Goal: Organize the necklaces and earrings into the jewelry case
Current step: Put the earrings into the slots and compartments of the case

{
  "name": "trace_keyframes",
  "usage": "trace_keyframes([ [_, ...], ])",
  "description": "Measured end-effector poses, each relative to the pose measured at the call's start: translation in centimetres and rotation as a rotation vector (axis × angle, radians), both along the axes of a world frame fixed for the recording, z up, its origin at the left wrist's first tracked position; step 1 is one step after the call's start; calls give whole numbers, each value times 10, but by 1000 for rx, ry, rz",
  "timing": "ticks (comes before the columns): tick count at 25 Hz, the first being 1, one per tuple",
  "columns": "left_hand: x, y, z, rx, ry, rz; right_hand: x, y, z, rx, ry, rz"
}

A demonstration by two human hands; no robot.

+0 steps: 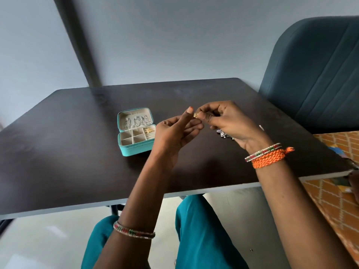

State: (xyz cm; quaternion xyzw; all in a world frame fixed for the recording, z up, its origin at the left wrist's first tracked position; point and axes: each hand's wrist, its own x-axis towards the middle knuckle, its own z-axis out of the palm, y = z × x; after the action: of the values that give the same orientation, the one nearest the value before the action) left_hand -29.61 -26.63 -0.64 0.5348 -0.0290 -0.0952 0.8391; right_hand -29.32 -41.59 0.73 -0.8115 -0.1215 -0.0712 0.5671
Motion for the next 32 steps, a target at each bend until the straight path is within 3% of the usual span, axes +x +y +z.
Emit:
trace_keyframes([
  [3, -12, 31, 8, 43, 41, 68, 8, 32, -5, 157, 88, 156],
  [5, -18, 48, 9, 257, -43, 235, 18, 51, -8, 164, 87, 190],
  [8, -14, 78, 4, 606, -301, 644, 40, 71, -14, 198, 202, 233],
  [11, 2, 108, -13, 843, -331, 857, 62, 79, -19, 106, 326, 248],
  [17, 16, 131, -59, 956, -241, 606, 81, 78, -32, 11, 432, 333],
  [32, 14, 135, -61, 1025, -312, 574, 77, 82, -40, -90, 348, 249],
])
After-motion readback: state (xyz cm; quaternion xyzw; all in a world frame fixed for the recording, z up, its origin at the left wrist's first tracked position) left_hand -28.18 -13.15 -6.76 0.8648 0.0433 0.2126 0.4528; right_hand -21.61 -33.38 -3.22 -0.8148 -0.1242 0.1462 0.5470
